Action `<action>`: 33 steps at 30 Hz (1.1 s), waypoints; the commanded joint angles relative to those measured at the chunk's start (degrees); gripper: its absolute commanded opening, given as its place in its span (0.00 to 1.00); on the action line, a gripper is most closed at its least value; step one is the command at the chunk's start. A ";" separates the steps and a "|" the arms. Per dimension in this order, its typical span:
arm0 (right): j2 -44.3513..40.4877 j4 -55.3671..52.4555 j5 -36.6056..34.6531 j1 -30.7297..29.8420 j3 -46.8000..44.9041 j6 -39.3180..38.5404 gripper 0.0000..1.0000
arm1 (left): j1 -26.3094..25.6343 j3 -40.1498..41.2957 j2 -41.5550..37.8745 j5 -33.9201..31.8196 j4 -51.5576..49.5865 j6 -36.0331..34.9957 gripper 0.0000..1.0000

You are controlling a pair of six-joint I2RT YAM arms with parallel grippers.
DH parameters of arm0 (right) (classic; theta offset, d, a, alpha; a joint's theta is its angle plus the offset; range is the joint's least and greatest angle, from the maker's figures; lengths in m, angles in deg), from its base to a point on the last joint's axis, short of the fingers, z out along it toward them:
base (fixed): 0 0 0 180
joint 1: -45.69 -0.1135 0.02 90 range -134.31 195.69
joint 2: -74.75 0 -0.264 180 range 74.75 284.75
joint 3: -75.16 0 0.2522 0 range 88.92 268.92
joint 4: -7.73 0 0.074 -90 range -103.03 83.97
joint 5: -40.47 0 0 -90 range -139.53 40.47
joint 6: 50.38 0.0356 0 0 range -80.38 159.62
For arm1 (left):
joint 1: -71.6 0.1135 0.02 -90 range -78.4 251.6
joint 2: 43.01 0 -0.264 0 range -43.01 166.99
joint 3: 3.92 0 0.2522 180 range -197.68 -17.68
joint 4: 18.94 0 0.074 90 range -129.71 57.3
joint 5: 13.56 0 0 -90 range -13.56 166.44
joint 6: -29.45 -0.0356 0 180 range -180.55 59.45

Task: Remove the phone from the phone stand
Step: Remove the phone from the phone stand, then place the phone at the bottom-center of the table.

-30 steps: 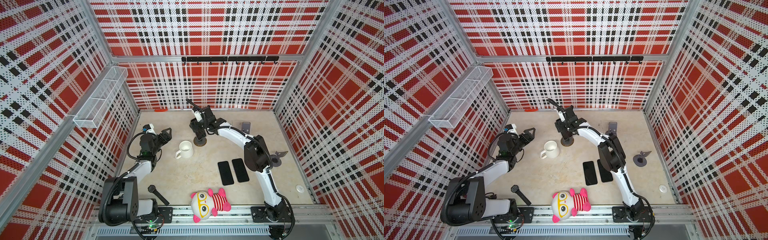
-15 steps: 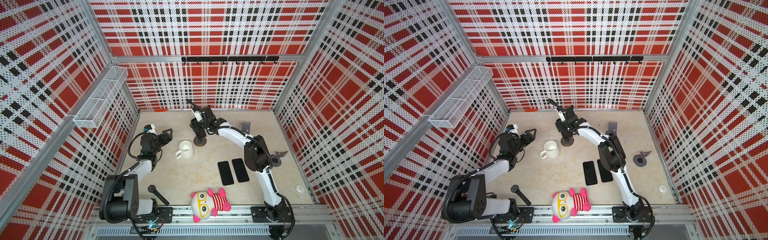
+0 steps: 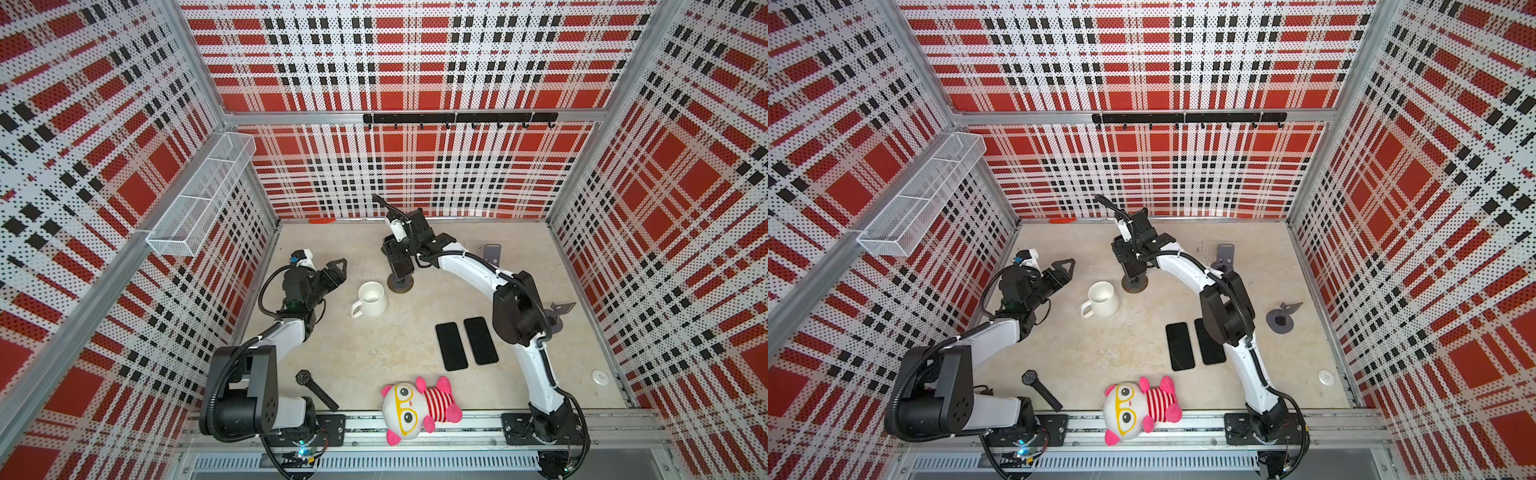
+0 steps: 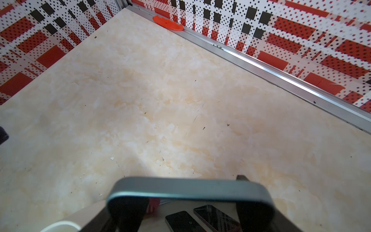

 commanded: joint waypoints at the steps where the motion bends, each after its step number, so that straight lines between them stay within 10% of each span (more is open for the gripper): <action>1: -4.89 0.45 -0.87 -0.14 1.59 0.03 0.70 | -0.19 -1.56 0.08 0.80 0.13 -0.93 0.81; 33: -38.20 -7.22 -11.68 8.83 -40.29 5.31 0.71 | -7.50 -4.55 -1.89 -19.37 -4.83 -8.31 0.81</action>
